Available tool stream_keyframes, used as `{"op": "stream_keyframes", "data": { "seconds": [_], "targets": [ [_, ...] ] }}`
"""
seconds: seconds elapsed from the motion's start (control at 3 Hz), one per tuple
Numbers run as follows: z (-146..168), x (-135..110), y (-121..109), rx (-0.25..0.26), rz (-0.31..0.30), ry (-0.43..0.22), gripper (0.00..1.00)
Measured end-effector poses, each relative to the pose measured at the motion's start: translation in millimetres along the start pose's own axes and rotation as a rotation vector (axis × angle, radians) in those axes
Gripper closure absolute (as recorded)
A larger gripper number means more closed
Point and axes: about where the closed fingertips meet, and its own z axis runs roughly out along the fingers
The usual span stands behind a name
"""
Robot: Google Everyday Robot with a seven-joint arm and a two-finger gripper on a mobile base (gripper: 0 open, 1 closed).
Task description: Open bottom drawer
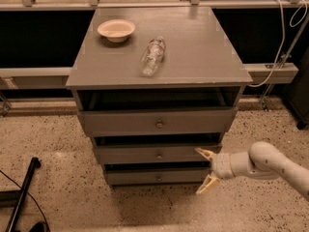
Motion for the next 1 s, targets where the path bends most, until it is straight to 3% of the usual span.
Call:
{"op": "stream_keyframes", "data": {
  "seconds": [0.33,0.67,1.0],
  "targets": [
    [57.8,46.9,12.6,-0.154,-0.017,-0.173,0.0],
    [95.7,84.8,36.7,-0.265,-0.006,-0.288,0.0],
    [100.5,104.1,53.5,-0.291,0.012,-0.331,0.0]
  ]
}}
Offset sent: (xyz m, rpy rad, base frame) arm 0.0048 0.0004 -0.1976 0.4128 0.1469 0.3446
